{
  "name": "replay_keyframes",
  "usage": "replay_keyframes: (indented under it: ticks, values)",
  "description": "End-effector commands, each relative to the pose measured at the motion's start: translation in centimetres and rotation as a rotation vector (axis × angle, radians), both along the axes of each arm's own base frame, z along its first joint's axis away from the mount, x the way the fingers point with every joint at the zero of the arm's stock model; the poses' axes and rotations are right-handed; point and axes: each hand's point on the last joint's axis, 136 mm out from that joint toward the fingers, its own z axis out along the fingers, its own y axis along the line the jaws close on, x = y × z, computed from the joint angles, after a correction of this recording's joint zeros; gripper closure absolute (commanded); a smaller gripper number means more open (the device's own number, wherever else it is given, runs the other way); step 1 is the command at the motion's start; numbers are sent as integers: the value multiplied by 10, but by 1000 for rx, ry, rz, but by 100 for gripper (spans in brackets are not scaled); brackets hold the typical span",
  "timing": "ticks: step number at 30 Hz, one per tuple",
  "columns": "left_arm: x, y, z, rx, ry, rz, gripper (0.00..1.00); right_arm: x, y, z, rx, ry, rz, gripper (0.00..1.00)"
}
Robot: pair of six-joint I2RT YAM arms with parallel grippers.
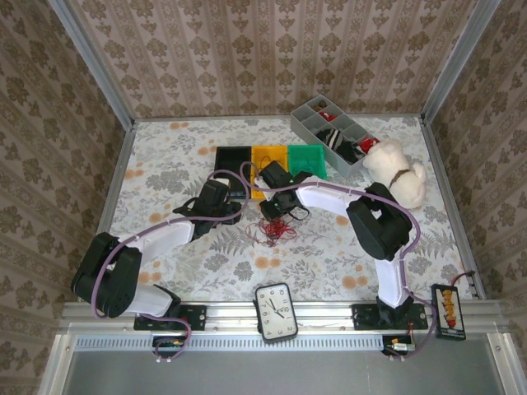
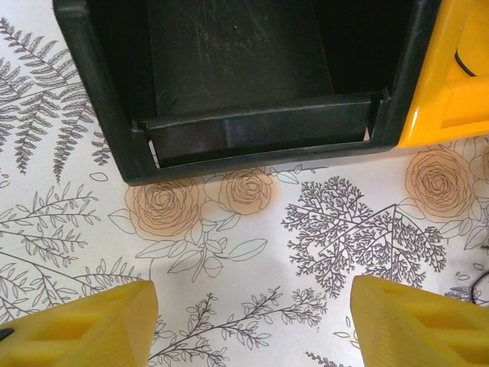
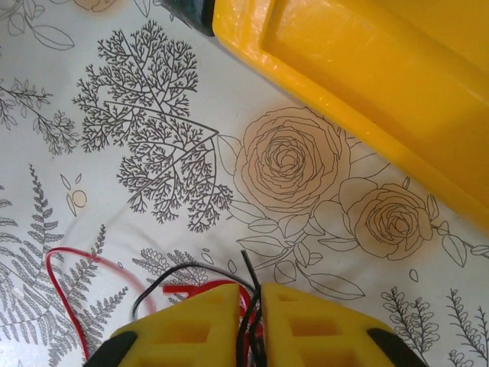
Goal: Untangle the cables
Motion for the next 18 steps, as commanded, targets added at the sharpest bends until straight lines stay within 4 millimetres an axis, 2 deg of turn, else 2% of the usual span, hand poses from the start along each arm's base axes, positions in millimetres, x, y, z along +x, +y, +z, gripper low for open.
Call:
replay_keyframes:
  ticks: [1, 4, 11, 18]
  values:
    - [0, -9, 0, -28, 14, -36, 32, -1, -14, 3, 25, 9, -64, 93]
    - [-3, -24, 1, -55, 21, -113, 33, 1, -31, 13, 64, -1, -143, 95]
    - [-17, -79, 3, -104, 61, -380, 33, -1, -74, 38, 165, -14, -309, 96]
    - [-29, -130, 15, -155, 42, -601, 33, 0, -83, 61, 343, -26, -394, 97]
